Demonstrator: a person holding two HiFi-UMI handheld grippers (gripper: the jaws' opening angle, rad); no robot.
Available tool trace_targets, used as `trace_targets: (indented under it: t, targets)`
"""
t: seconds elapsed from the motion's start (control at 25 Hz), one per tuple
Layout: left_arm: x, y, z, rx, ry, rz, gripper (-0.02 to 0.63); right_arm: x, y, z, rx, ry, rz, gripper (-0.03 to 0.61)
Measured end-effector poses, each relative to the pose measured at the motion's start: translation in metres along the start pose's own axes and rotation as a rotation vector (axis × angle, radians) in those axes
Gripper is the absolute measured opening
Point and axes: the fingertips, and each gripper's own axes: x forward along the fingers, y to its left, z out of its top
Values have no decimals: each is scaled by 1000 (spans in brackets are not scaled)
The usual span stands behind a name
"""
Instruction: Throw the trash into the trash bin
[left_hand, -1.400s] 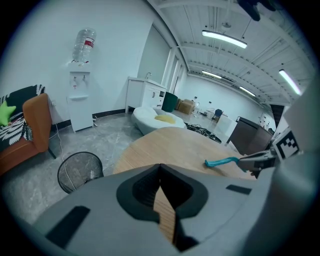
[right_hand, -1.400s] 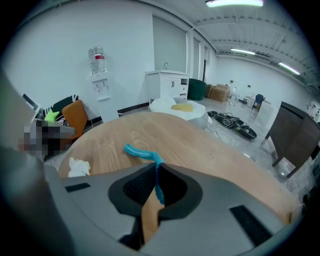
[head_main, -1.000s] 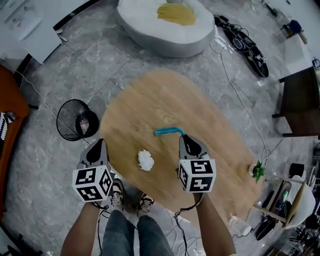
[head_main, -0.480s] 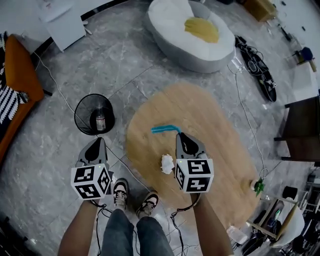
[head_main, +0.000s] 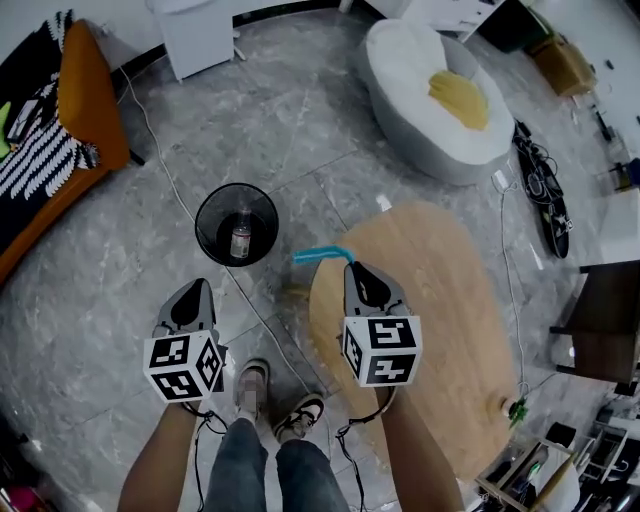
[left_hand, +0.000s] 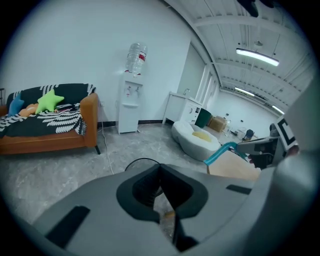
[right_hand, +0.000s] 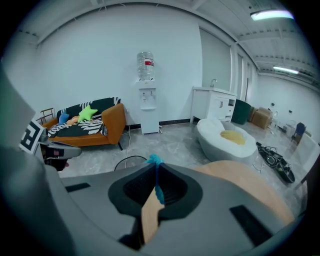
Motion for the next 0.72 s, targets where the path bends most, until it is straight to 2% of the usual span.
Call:
trace_targets:
  t: [0.36,0.52,0.72]
  targets:
    - [-16,84,7,-73,-20,112,-9,66,75,26,-50,35,103,19]
    - [-15,124,-7,-97,-17,147,-8,110,110,11,-67,85,129,20]
    - [-4,173,-42,-125,7,190,-8,165,141,-17,-38,141,134,20]
